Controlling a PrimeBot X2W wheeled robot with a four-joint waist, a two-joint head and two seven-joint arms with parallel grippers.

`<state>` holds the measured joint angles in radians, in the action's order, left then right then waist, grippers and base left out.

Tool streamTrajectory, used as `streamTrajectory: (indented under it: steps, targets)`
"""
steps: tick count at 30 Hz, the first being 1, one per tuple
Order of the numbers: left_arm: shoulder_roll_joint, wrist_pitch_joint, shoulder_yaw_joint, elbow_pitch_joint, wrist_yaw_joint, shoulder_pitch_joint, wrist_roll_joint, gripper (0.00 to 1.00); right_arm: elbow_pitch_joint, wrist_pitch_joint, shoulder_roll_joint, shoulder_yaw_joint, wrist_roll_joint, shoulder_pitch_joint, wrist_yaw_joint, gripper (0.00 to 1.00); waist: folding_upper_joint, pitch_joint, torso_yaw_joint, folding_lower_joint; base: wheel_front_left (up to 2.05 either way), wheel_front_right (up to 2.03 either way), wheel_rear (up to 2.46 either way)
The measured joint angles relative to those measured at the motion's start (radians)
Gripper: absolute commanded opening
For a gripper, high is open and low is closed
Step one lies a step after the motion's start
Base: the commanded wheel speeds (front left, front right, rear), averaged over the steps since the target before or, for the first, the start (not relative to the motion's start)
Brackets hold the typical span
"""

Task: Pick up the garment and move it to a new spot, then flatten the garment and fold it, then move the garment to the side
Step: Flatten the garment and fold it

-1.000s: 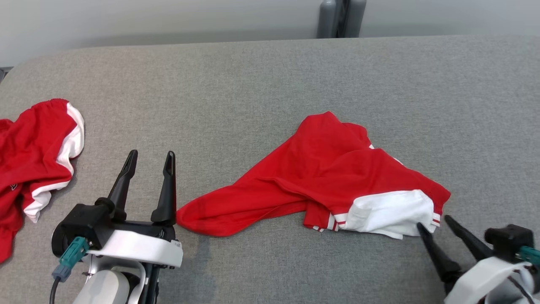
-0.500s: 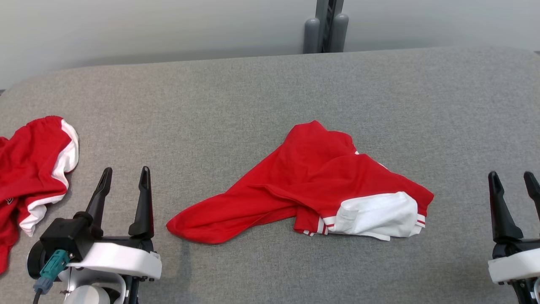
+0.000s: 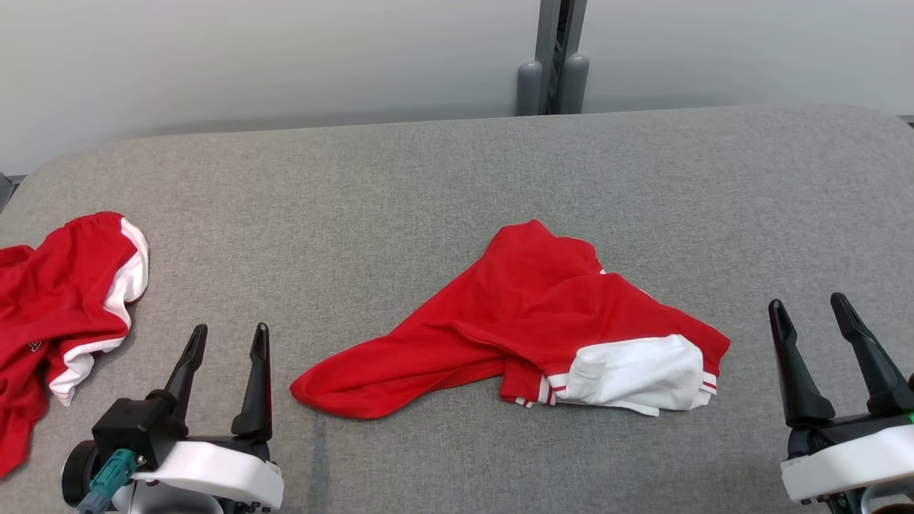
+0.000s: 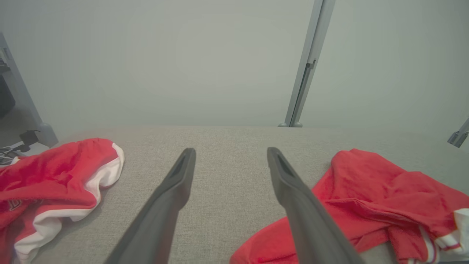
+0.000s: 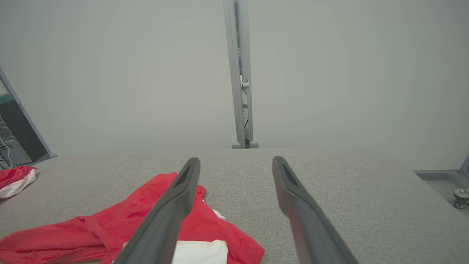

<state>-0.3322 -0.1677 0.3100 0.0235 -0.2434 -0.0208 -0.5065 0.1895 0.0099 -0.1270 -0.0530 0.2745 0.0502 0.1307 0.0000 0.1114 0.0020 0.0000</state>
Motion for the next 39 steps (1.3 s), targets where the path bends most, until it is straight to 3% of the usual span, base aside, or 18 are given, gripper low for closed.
streamTrajectory:
  steps: [10,21,27,28,29,35,39]
  targets:
    - [-0.007,0.021,0.013,-0.004,-0.001,0.005,-0.006,1.0,0.025,0.017,0.018,-0.003,-0.004,0.016,0.0,1.0,0.0,0.006,0.015,0.0,0.0,0.0,0.0]
    - [0.017,0.244,0.067,-0.16,0.086,-0.057,-0.147,1.0,0.022,0.033,0.02,0.03,0.001,-0.012,0.0,1.0,0.0,0.079,-0.003,0.0,0.0,0.0,0.0]
    - [0.03,0.264,0.056,-0.219,0.114,-0.082,-0.197,1.0,0.01,0.03,0.023,0.035,0.006,-0.02,0.0,1.0,0.0,0.118,-0.024,0.0,0.0,0.0,0.0]
    - [0.031,0.263,0.055,-0.224,0.125,-0.087,-0.202,0.77,0.007,0.031,0.024,0.035,0.006,-0.02,0.0,1.0,0.0,0.123,-0.026,0.0,0.0,0.0,0.0]
    - [0.033,0.256,0.054,-0.227,0.13,-0.091,-0.208,0.0,0.002,0.035,0.023,0.035,0.007,-0.02,0.0,1.0,0.0,0.127,-0.029,0.0,0.0,0.0,0.0]
    - [0.028,0.231,0.051,-0.239,0.146,-0.112,-0.207,0.0,-0.034,0.101,-0.014,0.069,0.035,-0.02,0.0,1.0,0.0,0.146,-0.034,0.0,0.0,0.0,0.0]
    - [0.028,0.219,0.053,-0.243,0.147,-0.132,-0.202,0.0,-0.12,0.142,-0.053,0.114,0.087,-0.057,0.0,1.0,0.0,0.164,-0.024,0.0,0.0,0.0,0.0]
